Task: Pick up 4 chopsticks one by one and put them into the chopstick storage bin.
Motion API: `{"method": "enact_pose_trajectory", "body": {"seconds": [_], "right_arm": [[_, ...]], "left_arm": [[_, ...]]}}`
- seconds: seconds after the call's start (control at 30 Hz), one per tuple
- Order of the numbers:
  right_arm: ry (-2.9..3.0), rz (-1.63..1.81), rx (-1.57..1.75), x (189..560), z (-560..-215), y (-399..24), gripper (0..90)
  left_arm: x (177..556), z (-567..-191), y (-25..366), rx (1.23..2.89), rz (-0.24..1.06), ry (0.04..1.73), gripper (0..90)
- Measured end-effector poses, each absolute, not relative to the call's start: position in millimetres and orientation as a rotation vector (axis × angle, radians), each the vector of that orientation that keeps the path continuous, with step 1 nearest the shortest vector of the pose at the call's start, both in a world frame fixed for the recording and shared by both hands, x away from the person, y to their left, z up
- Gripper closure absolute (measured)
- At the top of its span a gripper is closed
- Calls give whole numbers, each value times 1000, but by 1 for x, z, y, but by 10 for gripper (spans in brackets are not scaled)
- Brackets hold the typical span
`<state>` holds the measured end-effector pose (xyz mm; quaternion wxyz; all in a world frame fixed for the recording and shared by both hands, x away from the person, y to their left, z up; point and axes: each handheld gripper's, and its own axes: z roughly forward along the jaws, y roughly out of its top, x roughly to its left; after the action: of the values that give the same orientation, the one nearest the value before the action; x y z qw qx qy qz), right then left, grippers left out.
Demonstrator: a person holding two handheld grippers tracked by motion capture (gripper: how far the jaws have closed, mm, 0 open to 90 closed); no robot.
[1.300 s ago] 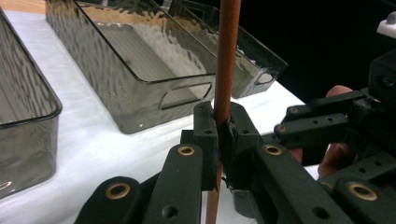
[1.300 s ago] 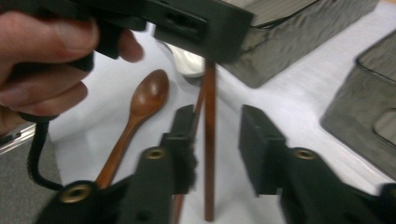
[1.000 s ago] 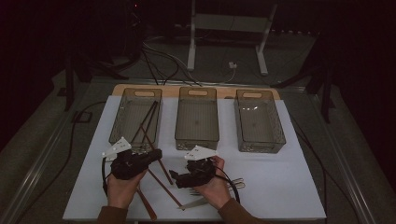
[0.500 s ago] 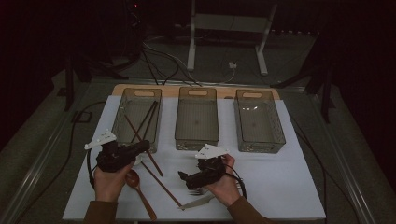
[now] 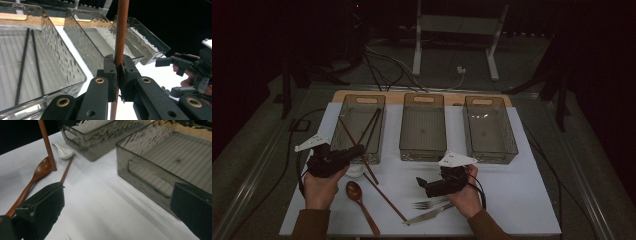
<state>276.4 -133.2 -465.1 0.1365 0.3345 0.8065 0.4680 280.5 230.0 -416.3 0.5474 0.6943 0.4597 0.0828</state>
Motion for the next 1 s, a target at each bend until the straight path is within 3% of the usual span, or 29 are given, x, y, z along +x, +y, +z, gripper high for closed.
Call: {"method": "enact_pose_trajectory", "body": {"seconds": [1.0], "right_arm": [[2231, 1382, 999, 279, -464, -182, 0]], "left_arm": [[305, -405, 241, 1669, 207, 1132, 864]]}}
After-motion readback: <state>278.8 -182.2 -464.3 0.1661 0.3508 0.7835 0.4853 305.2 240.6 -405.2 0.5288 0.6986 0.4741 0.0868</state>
